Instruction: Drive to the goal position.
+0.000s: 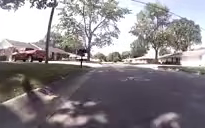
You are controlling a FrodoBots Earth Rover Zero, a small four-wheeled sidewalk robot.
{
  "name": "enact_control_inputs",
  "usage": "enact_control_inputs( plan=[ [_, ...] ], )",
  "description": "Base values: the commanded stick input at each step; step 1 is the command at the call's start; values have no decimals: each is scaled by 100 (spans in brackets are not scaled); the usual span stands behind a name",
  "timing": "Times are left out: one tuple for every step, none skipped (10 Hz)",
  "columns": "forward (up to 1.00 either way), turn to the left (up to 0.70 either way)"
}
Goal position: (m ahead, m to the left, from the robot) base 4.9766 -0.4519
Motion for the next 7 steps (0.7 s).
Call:
enact_control_inputs(
  plan=[
    [100,2],
    [100,2],
    [100,2],
    [100,2],
    [100,2],
    [100,2],
    [100,2]
  ],
)
